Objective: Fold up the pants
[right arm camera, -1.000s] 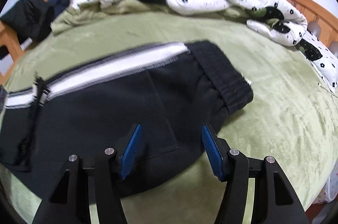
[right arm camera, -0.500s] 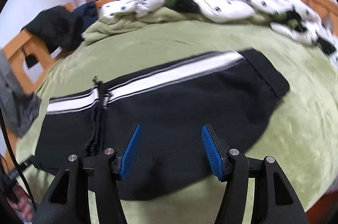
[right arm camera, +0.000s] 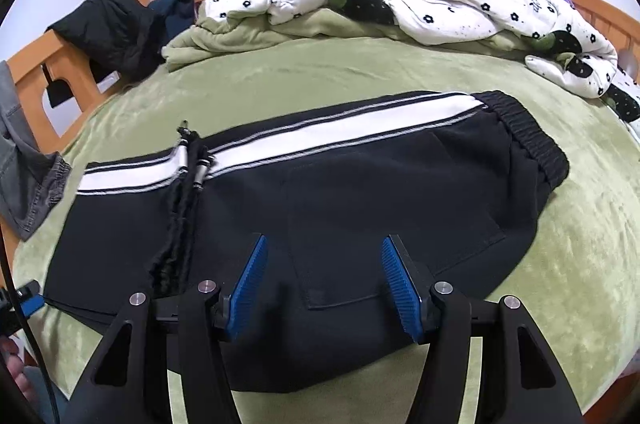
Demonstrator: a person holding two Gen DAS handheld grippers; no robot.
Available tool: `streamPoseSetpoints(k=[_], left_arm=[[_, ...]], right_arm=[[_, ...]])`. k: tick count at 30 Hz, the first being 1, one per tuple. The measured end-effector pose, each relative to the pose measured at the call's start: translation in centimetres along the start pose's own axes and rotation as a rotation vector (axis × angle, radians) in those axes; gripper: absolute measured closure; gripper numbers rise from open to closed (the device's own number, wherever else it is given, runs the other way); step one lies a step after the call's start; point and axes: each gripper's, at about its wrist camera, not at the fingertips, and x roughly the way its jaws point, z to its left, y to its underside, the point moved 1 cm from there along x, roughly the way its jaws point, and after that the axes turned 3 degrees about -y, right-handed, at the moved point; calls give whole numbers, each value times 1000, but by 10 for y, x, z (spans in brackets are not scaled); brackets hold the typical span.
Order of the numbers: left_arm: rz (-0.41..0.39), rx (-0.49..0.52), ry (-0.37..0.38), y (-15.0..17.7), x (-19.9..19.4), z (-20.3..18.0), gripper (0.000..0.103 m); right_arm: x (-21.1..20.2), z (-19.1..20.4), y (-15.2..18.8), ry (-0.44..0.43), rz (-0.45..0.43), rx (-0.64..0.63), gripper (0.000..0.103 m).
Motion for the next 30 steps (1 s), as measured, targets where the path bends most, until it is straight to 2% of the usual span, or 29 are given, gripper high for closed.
streamPoseSetpoints(k=[7, 14, 15, 16, 20, 23, 26, 27, 29, 30], left_arm=[[92, -148, 67, -3, 23, 22, 45], [123, -165, 105, -5, 38, 20, 47], [123, -150, 94, -6, 40, 16, 48], [119, -137, 79, -8, 39, 17, 54], [81, -107, 50, -9, 35, 13, 73], [21, -64, 34, -8, 25, 7, 82], [-83, 42, -20, -5, 10, -16, 88], [-134, 110, -63, -3, 5, -32, 88], [-174, 195, -125, -2, -2, -56, 91], [-193, 229, -121, -1, -7, -70, 92]], right_arm=[[4, -22, 3, 3, 32, 51, 44], [6, -20, 5, 5, 41, 49, 44], [5, -18, 6, 9, 37, 42, 44], [5, -16, 6, 15, 32, 33, 44], [6, -13, 5, 3, 38, 34, 44], [2, -12, 4, -10, 40, 52, 44], [-4, -17, 3, -5, 18, 57, 44], [-7, -20, 2, -1, 11, 60, 44], [-11, -28, 1, 5, 5, 76, 44], [-14, -34, 0, 2, 2, 93, 44]])
